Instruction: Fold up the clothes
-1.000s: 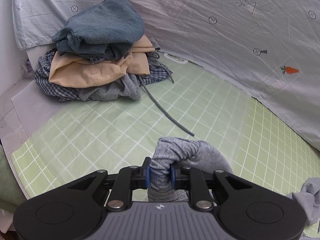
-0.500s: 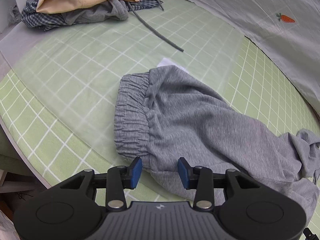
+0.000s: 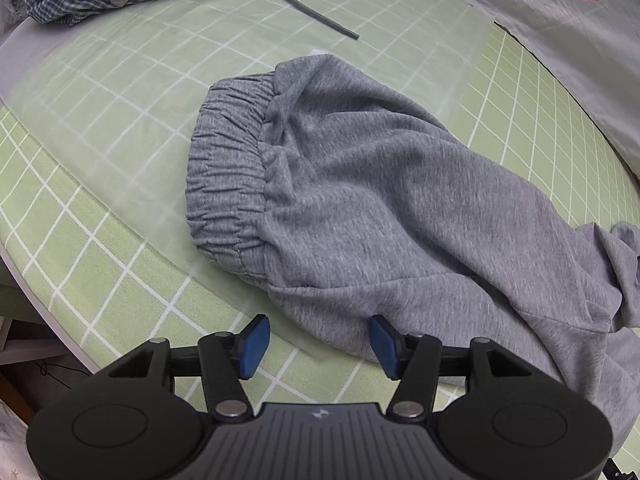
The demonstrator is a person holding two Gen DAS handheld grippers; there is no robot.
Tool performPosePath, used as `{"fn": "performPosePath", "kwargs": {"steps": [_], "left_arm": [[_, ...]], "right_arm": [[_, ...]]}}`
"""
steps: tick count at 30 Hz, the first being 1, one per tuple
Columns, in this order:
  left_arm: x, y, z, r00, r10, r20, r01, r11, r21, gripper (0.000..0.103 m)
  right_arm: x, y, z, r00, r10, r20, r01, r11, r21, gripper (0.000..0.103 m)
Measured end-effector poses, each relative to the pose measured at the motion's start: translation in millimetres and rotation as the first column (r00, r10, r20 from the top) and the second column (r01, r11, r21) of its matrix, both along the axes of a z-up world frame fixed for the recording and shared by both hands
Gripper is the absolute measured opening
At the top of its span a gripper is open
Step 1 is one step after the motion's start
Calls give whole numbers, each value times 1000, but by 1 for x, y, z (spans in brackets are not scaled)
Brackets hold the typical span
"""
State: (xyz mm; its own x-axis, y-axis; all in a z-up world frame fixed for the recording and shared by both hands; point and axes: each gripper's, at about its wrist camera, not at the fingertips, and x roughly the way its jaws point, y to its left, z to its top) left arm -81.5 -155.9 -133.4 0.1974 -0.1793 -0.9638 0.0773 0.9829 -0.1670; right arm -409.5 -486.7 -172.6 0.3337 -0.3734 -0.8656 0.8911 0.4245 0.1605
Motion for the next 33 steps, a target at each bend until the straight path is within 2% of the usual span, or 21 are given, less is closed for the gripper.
{"fn": "performPosePath", "kwargs": {"steps": [5, 8, 11, 13, 14, 16, 18, 22, 29, 33], "left_arm": [[5, -6, -1, 1000, -22, 12, 22, 999, 24, 61], [9, -8, 0, 1000, -27, 16, 27, 999, 35, 61], [14, -7, 2, 999, -19, 25, 18, 999, 31, 59], [17, -4, 4, 999, -8, 33, 7, 999, 32, 50], [18, -2, 5, 999, -4, 38, 3, 1000, 30, 48], [21, 0, 7, 999, 6, 48, -7, 1000, 17, 31], [25, 2, 9, 998, 19, 61, -19, 1000, 0, 26], [28, 0, 19, 992, 23, 128, -27, 999, 29, 15], [53, 7, 45, 970, 50, 237, -60, 998, 37, 10], [63, 3, 63, 955, 43, 293, -53, 998, 27, 8]], "right_arm": [[-13, -16, -9, 993, -89, 71, 82, 992, 91, 62], [-15, -24, -14, 987, -118, 109, 103, 985, 135, 57], [-14, -32, -19, 980, -146, 136, 122, 978, 170, 45], [-14, -37, -23, 973, -172, 156, 140, 970, 196, 27], [-15, -38, -22, 969, -180, 167, 146, 969, 200, 21], [-18, -39, -19, 963, -191, 192, 153, 968, 198, 6], [-21, -40, -11, 960, -194, 202, 159, 971, 179, 5], [-27, -39, 11, 954, -192, 229, 168, 979, 118, 4], [-23, -39, 64, 942, -142, 304, 156, 988, -22, 3], [1, -45, 88, 940, -96, 329, 132, 987, -89, 3]]}}
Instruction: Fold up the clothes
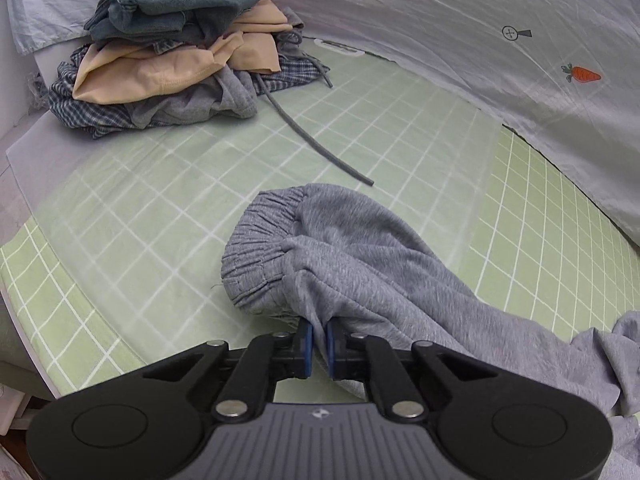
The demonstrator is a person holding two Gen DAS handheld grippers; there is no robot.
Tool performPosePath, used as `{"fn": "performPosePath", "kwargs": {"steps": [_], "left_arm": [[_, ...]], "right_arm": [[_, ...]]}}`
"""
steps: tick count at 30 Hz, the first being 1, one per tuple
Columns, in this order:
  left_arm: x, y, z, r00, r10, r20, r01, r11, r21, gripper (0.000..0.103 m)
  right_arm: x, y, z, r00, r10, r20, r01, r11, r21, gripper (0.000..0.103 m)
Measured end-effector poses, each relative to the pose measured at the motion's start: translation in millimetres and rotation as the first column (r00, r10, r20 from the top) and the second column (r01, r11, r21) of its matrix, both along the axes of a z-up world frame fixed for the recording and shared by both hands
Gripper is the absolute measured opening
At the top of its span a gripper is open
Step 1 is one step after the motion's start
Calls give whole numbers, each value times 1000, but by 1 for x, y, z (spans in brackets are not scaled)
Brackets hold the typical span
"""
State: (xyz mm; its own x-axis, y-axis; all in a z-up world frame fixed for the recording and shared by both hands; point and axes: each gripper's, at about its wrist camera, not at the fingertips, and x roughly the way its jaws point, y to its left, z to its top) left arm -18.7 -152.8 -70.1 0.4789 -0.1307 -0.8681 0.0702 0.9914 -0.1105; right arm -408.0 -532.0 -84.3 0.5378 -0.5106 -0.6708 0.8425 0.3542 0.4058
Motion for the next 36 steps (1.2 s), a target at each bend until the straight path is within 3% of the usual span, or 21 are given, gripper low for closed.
{"fn": "performPosePath", "kwargs": {"steps": [7, 11, 15, 17, 18, 19, 20, 21, 22, 24, 27, 33, 36], "left_arm": [[37, -36, 20, 993, -53, 107, 52, 998, 19, 3], [74, -62, 14, 992, -61, 110, 60, 998, 8, 3], [108, -84, -3, 997, -44, 70, 43, 999, 9, 3], [121, -91, -12, 999, -35, 32, 35, 999, 13, 8], [125, -93, -15, 999, -33, 23, 33, 999, 12, 9], [125, -93, -16, 999, -32, 21, 31, 999, 8, 9], [123, -91, -16, 999, -26, 18, 26, 1000, 1, 12], [121, -87, -18, 1000, -17, 10, 17, 1000, -9, 22], [118, -83, -19, 1000, -6, -3, 6, 1000, -22, 27], [110, -74, -23, 999, 12, -30, -14, 999, -47, 28], [96, -63, -26, 998, 30, -61, -34, 997, -65, 29], [67, -60, -26, 996, 11, -91, -19, 996, -85, 37], [60, -61, -28, 995, -13, -104, 4, 997, -82, 39]], "right_arm": [[69, -34, 26, 998, 64, 10, -62, 992, -106, 3], [126, -73, 34, 994, 95, 51, -88, 989, -117, 3], [193, -103, 32, 989, 144, 31, -138, 978, -156, 4], [226, -108, 16, 984, 174, -45, -178, 974, -138, 8], [236, -106, 10, 979, 185, -81, -195, 971, -139, 15], [243, -102, 4, 972, 204, -115, -219, 965, -144, 29], [244, -96, -1, 967, 214, -140, -234, 961, -147, 36], [243, -88, -6, 962, 220, -163, -244, 958, -149, 45], [238, -81, -12, 957, 226, -180, -252, 958, -138, 46], [227, -66, -25, 948, 240, -209, -265, 958, -104, 47], [198, -49, -50, 945, 239, -222, -241, 970, 17, 49], [160, -25, -85, 957, 235, -170, -199, 958, 206, 58], [164, -19, -95, 955, 267, -129, -232, 944, 233, 57]]}}
